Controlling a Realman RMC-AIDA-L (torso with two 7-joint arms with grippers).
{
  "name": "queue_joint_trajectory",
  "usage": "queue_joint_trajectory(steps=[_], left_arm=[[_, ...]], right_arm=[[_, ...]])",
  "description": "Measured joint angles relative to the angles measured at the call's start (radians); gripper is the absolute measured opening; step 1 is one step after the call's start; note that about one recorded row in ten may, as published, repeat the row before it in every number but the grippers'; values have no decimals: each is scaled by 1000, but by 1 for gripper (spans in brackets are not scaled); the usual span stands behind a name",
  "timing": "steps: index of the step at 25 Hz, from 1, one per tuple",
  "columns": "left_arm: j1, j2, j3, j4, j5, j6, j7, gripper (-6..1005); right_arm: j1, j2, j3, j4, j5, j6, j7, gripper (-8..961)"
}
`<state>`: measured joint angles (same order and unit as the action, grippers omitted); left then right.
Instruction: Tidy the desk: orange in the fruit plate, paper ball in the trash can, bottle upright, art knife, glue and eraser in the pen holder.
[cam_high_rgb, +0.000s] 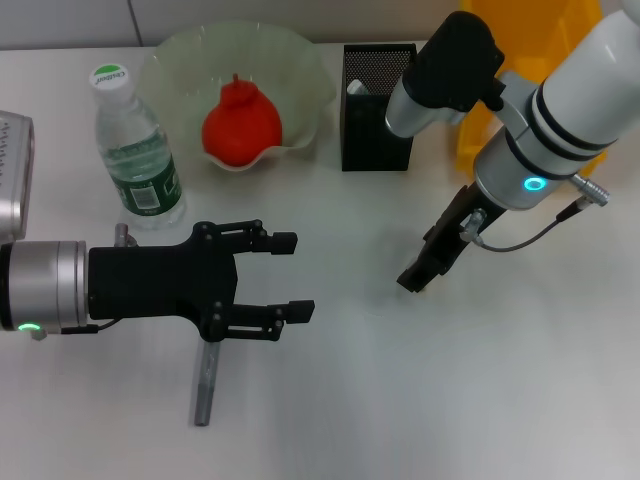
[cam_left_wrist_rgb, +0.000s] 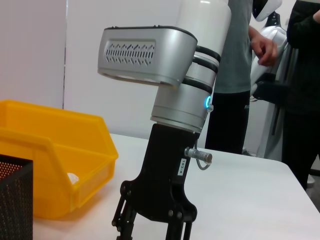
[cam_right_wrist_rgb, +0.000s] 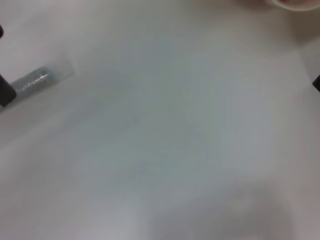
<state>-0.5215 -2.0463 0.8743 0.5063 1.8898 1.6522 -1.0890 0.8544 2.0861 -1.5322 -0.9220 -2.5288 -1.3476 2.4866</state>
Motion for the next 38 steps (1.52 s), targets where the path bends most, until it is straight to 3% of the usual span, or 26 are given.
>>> queue_joint_trajectory(steps=[2,8,22,27,33,38], left_arm=[[0,0,0,0,0,0,0,786],[-1,0,0,2,0,0,0,784],[0,0,0,3,0,3,0,778],[2,-1,0,3,0,3,0,776],[3,-2,-1,1,-1,3,0,773],[3,-3,-2,0,-2,1,1,771]], right_arm=[[1,0,-10,10,1,9,0,741],[1,0,-15,14,1,19,0,551],[2,2,-39,26,3,30,0,530],[-1,2,-38,21,4,32,0,409],[-13,-4,0,-93,4,-7,55,386],[-21,-4,153,-253,5,-62,81,408]])
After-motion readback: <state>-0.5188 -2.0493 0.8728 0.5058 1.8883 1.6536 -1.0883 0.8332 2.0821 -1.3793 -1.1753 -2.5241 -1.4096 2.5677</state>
